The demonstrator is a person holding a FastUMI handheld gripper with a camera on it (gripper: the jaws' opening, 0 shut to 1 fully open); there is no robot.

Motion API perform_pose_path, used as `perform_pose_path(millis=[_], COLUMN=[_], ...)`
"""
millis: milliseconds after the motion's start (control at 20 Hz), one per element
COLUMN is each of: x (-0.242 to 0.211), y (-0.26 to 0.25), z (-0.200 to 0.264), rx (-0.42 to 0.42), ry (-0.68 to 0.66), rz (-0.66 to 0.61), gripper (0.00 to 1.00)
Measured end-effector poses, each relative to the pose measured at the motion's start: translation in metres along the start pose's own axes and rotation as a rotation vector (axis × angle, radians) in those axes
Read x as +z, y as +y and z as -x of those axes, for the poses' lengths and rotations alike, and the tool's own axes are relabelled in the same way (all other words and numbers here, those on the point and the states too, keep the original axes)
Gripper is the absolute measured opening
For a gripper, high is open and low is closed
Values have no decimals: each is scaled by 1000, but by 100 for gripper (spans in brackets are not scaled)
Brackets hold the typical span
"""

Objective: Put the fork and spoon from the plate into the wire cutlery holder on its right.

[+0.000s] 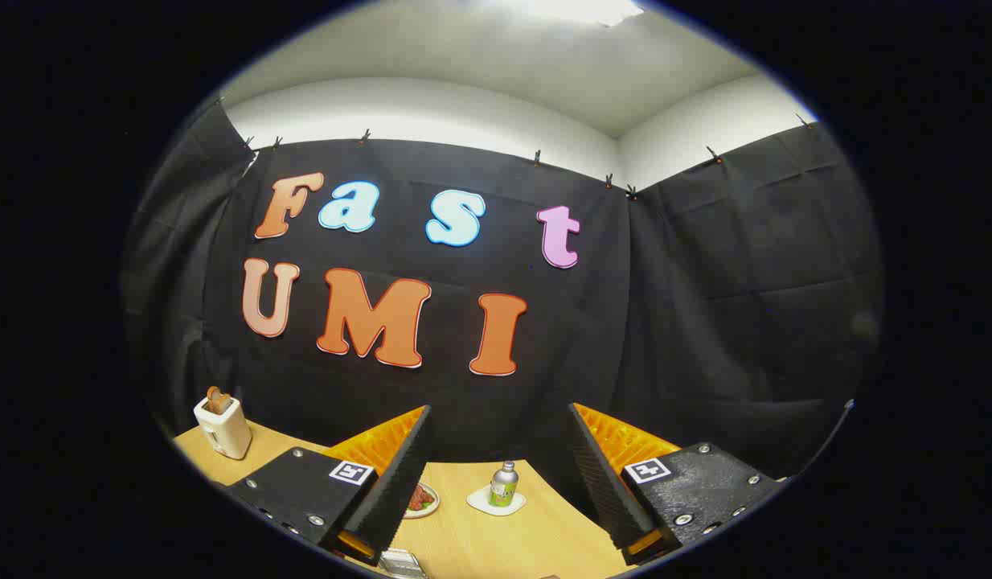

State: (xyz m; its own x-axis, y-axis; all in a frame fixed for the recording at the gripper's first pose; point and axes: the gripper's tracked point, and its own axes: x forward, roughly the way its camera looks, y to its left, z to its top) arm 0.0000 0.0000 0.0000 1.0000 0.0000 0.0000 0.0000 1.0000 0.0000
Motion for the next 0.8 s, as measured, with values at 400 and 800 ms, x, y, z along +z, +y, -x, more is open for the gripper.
perform_pose_path(millis=[400, 800], x=[16, 30], y=[17, 68], z=[-9, -12], rx=[58, 155], ry=[-53, -75], rz=[-50, -82], gripper=[98, 97])
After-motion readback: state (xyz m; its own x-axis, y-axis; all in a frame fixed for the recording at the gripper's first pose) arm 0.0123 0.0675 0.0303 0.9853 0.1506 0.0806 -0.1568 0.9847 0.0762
